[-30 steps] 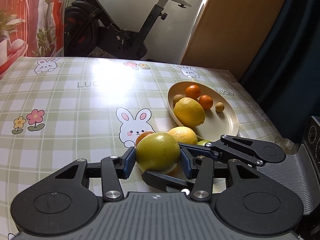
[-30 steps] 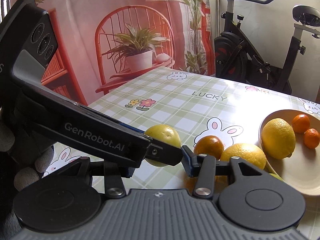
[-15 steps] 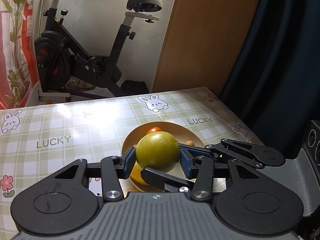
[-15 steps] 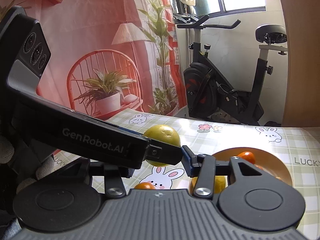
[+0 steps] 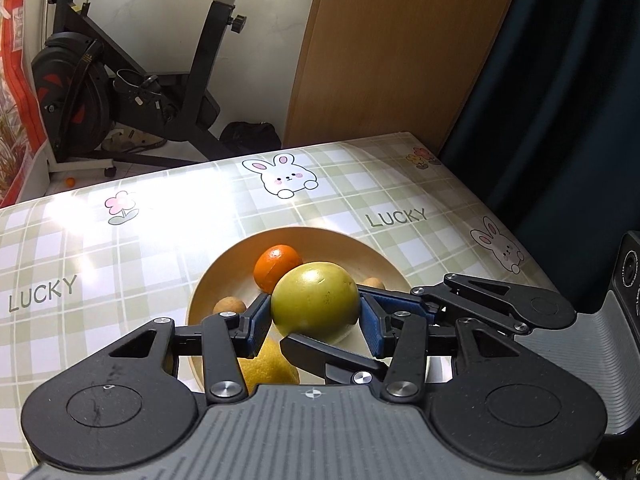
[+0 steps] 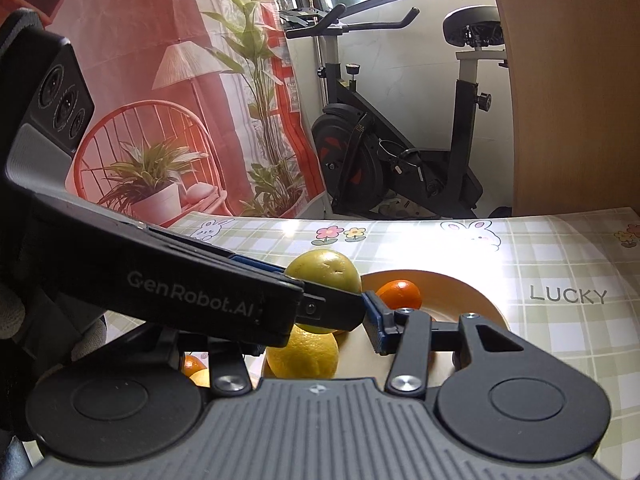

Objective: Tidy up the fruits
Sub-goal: 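Carry the yellow-green apple in the left gripper over the beige plate, then lower the apple onto the plate and open the left gripper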

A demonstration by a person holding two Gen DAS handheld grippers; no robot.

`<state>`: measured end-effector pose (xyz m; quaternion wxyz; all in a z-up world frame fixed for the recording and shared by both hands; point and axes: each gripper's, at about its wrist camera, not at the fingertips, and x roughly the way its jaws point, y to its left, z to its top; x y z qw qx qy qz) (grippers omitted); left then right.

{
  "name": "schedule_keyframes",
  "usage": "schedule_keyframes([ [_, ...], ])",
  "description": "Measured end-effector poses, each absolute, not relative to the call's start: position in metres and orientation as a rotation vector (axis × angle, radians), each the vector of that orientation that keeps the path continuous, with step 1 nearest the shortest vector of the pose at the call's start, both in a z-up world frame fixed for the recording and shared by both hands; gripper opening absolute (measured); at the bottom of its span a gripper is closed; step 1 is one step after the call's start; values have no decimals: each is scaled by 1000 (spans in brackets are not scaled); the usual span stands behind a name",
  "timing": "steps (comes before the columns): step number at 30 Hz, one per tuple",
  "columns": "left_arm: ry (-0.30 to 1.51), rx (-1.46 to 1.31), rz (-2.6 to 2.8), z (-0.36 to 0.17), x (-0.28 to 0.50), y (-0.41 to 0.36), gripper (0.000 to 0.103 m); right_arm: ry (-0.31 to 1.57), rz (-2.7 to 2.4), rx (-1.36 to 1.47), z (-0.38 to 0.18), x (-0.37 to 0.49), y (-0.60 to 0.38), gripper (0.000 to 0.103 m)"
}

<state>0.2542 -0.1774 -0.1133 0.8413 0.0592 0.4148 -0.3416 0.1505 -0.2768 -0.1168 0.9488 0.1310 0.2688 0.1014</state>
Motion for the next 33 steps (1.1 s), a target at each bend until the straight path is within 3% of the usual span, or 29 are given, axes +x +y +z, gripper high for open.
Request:
schedule_keyframes([
  [20, 977, 152, -712, -139, 303, -188, 50, 680, 163, 271, -147, 203, -287, 48],
  [33, 939, -19, -639, -125, 293, -156, 51, 715, 84, 182, -138, 204, -267, 49],
])
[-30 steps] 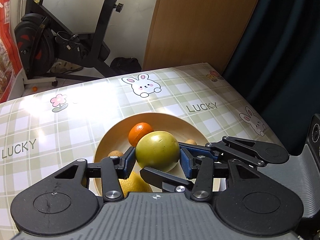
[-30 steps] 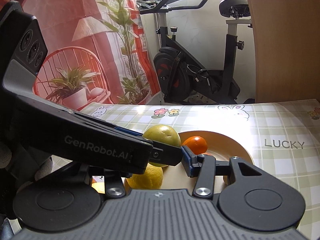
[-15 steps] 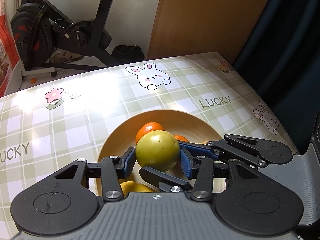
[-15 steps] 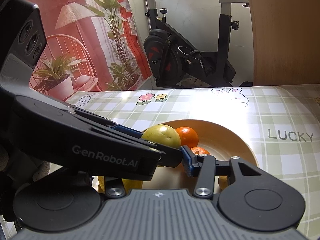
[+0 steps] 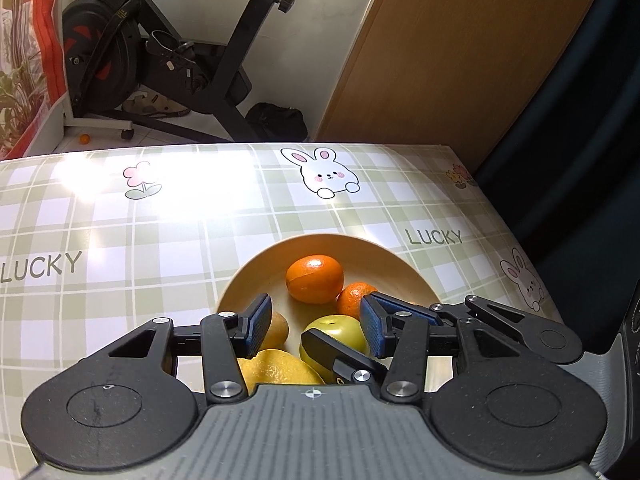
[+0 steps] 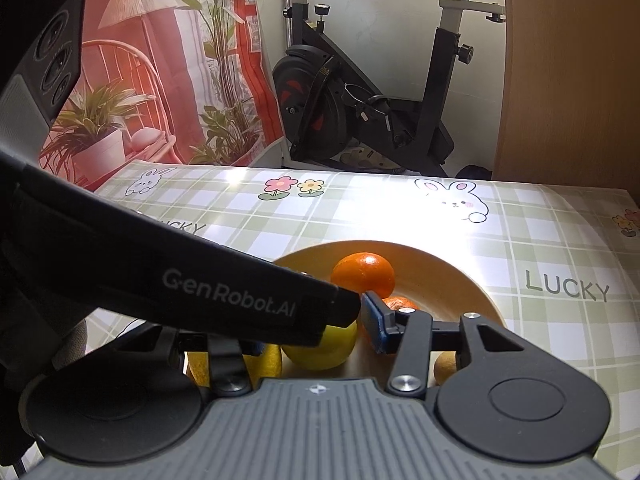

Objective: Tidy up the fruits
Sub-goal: 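Lower the apple onto the plate and open the left gripper, then withdraw the left gripper and move it down to a green apple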

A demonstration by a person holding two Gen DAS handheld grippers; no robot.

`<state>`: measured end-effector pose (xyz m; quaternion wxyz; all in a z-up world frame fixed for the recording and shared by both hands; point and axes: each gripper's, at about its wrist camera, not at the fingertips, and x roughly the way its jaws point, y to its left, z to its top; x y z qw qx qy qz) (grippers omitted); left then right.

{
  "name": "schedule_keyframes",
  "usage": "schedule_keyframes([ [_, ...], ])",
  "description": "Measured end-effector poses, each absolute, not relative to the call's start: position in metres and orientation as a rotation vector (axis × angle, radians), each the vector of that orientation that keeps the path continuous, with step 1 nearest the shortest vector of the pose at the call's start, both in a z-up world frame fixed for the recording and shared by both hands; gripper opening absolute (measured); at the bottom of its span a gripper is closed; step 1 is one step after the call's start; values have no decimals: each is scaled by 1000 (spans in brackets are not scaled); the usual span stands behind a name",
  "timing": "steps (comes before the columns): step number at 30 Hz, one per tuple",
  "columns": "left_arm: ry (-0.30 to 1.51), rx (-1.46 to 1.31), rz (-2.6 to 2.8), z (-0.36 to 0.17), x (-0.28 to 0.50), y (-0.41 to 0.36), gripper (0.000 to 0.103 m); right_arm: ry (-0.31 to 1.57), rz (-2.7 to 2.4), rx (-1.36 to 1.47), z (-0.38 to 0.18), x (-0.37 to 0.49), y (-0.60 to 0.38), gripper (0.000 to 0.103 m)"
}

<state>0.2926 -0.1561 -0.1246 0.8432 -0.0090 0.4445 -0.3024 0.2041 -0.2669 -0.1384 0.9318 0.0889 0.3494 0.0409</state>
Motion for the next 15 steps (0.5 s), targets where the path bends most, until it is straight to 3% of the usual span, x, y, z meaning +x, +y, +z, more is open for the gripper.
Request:
schedule_keyframes([
  [15, 795, -103, -523, -100, 202, -70, 51, 603, 82, 273, -105, 123, -241, 49],
])
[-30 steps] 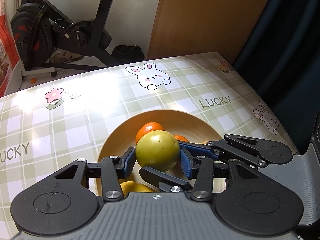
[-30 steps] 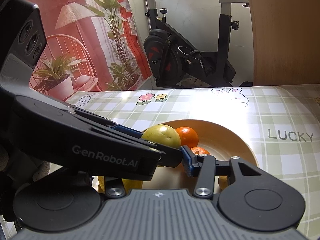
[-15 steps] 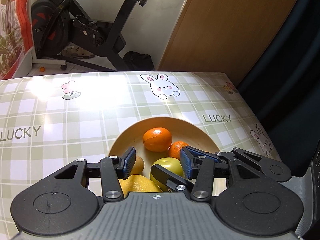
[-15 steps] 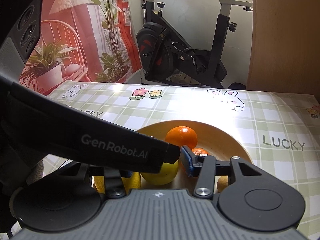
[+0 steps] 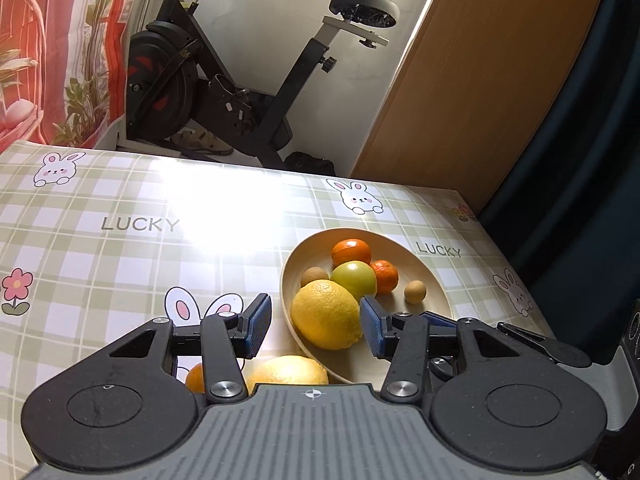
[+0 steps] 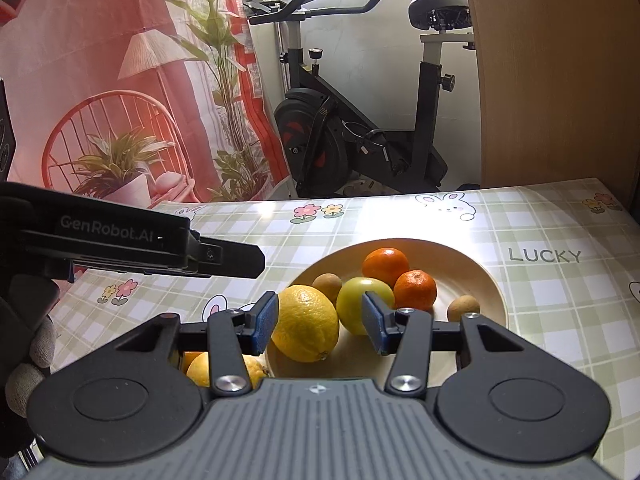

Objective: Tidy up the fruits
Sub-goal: 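Withdraw the left gripper and move it down to a green apple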

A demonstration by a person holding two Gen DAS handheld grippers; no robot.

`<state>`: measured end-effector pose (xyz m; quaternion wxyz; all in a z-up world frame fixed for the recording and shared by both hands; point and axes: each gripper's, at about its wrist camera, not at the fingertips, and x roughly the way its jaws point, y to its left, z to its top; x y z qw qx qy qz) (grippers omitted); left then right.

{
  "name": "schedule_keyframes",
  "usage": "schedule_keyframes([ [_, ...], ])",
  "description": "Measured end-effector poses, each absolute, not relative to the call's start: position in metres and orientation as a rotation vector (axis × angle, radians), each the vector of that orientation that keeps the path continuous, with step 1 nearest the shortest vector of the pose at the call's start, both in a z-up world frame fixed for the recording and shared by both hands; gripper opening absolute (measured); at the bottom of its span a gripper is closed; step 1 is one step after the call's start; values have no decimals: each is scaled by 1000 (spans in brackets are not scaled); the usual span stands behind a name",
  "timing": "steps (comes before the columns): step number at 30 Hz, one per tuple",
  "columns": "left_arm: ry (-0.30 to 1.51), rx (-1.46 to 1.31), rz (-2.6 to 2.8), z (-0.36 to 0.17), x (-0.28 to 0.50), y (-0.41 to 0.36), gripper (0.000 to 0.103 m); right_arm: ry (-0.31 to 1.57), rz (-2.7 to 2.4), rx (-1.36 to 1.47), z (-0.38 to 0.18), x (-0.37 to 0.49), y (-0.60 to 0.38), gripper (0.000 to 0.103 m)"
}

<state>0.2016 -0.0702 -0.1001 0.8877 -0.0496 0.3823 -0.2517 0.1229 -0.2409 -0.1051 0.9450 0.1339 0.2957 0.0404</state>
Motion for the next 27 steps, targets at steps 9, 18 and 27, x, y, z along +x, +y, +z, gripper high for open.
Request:
schedule_keyframes([
  [9, 812, -176, -464, -114, 186, -33, 51, 636, 115, 214, -110, 104, -221, 49],
  [18, 809, -193, -478, -125, 180, -30, 51, 684, 142, 176, -121, 93, -209, 49],
  [27, 804, -198, -471, -139, 168, -29, 51, 735, 206, 96, -132, 94, -194, 50],
])
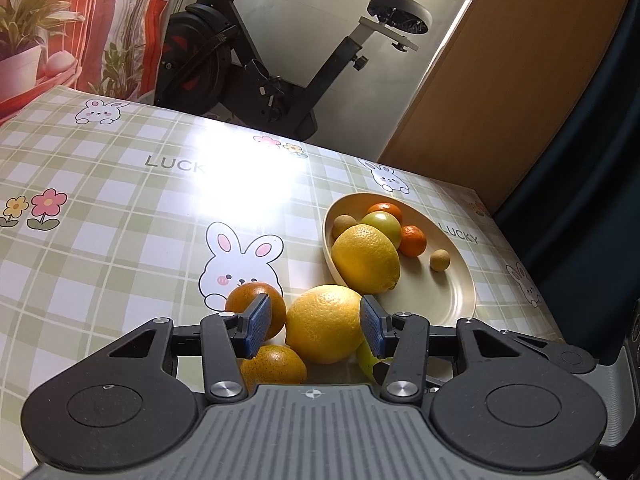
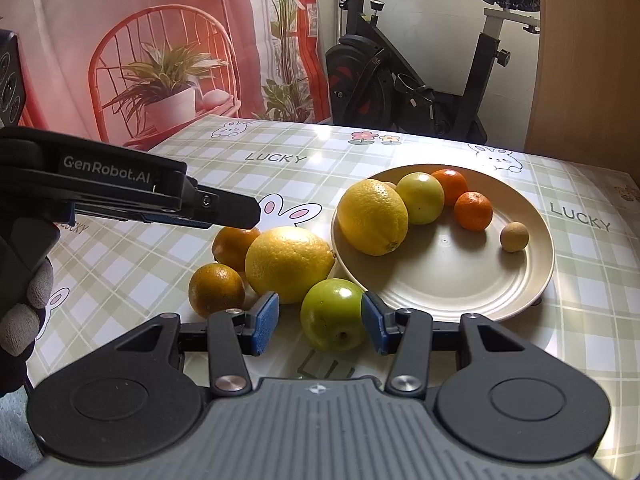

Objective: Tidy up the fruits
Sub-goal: 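Withdraw the left gripper and move it down to a green apple, then close the left gripper on the green apple and lift it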

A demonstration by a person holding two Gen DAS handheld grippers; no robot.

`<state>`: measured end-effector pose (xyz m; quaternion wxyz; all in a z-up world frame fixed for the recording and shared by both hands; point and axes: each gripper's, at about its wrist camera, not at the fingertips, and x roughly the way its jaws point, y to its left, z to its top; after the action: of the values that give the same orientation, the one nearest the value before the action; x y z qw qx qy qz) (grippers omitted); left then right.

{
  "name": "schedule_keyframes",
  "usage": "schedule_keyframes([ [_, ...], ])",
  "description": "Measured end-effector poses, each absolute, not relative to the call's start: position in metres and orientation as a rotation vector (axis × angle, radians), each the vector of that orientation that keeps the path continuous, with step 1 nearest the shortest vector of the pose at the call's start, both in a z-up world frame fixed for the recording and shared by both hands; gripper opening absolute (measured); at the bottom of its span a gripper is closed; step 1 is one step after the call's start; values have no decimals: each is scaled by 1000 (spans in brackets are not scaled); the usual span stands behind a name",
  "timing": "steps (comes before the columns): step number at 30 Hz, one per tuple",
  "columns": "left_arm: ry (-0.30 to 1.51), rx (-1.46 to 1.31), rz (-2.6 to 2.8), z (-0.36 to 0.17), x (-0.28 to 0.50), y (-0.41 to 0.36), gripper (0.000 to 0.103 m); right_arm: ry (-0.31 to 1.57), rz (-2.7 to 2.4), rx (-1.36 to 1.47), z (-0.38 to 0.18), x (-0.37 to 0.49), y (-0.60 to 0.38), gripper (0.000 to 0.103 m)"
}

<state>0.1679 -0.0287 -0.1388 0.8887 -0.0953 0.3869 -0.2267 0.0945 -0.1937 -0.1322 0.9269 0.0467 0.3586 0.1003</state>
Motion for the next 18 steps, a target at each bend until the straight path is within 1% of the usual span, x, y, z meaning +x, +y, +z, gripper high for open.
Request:
schedule_keyframes([
  [9, 812, -184, -478, -139, 164, -32, 51, 740, 198, 64, -138, 103, -192, 51],
  [18, 837, -134, -558, -141, 158, -46, 50, 723, 229, 78, -136, 86, -186, 51],
])
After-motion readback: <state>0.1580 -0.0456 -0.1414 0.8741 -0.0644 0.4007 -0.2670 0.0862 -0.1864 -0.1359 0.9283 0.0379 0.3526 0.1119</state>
